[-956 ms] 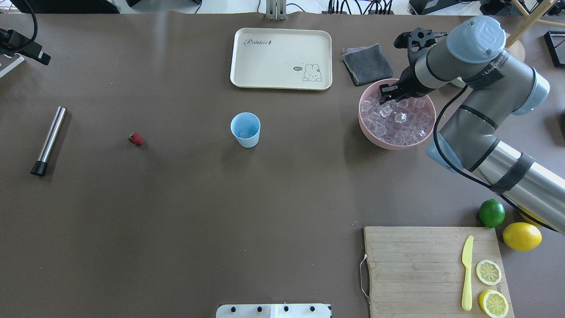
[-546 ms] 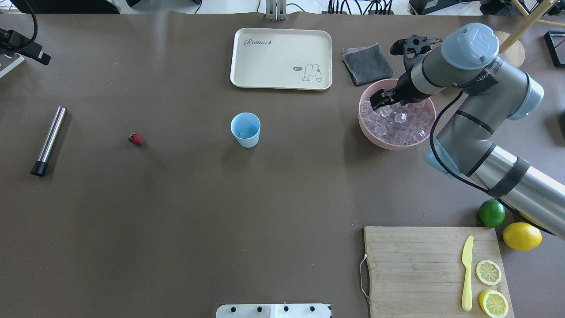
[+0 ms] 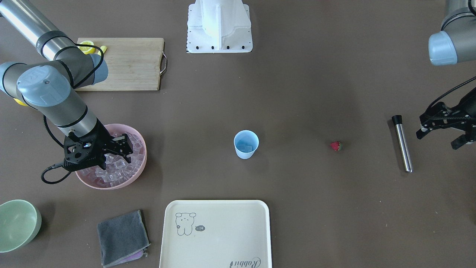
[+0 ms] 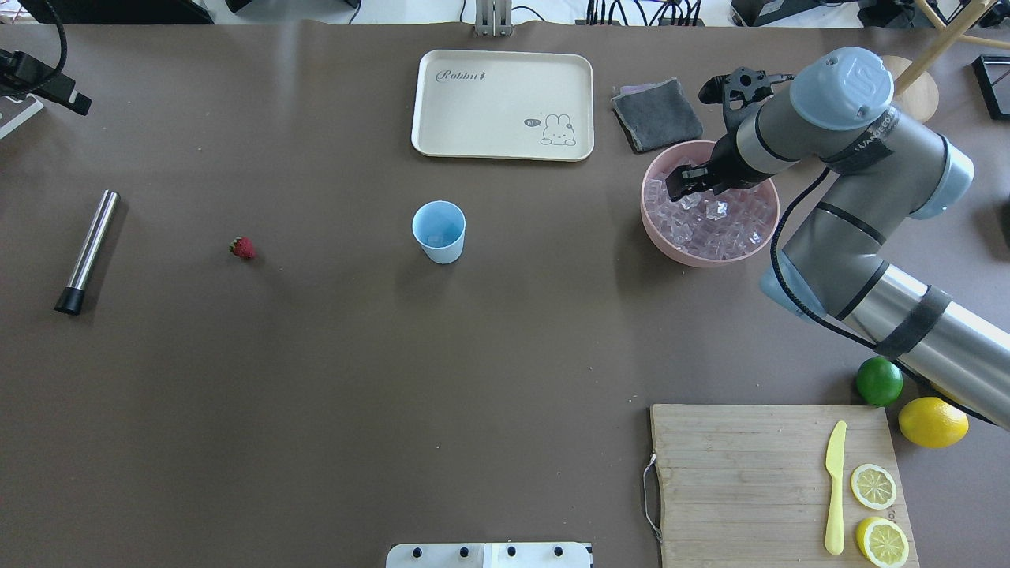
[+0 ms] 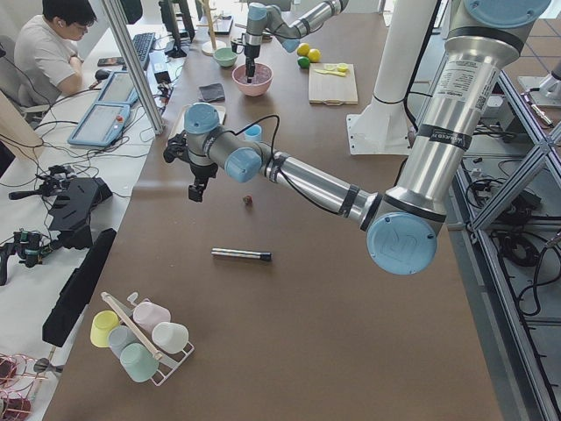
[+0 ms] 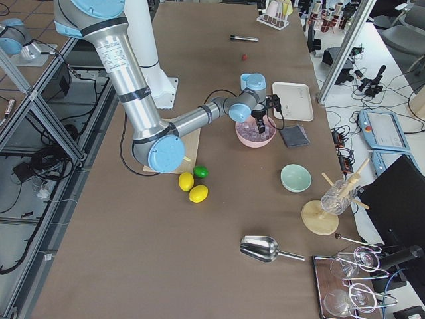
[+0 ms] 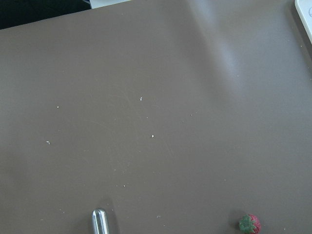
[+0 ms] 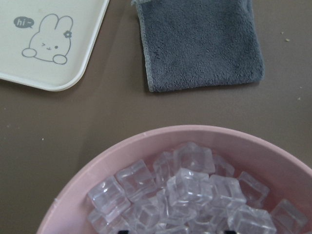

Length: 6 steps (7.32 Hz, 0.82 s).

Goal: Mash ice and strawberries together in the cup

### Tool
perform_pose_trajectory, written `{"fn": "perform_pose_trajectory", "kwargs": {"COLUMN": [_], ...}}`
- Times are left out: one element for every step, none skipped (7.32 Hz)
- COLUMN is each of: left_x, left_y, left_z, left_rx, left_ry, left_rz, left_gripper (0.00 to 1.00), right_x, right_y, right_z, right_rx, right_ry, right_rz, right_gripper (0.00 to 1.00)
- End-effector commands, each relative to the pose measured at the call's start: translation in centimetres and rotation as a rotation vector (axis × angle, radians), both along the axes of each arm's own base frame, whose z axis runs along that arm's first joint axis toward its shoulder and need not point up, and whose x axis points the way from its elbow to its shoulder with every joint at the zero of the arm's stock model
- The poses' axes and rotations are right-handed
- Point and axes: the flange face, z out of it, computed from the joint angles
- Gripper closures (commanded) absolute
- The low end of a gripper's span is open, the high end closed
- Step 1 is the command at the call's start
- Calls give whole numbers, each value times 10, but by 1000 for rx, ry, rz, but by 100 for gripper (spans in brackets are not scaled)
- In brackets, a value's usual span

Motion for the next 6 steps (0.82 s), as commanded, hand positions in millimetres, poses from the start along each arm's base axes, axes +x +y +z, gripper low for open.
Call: {"fn": "perform_pose_trajectory", "kwargs": {"left_x": [0, 0, 0, 0, 0, 0], "left_y": [0, 0, 0, -1, -1, -2], "left_z": [0, -1, 0, 1, 0, 1], "left_rx": [-4, -2, -4, -5, -5, -5], "left_ry": [1, 1, 1, 0, 1, 0], "left_rz": [-2, -2, -2, -2, -3, -2], "left_gripper": [2, 2, 2, 2, 2, 2], "right_x": [1, -1, -2, -5, -7, -8], "right_y": [1, 3, 3, 5, 5, 5], "right_z": [3, 6, 5, 6, 4, 4], "right_rx": [-6, -8, -7, -6, 0, -2], "right_ry": [3, 6, 5, 8, 10, 12], "right_rz": [5, 3, 1, -3, 1, 1], "right_gripper": [44, 44, 44, 44, 49, 63]}}
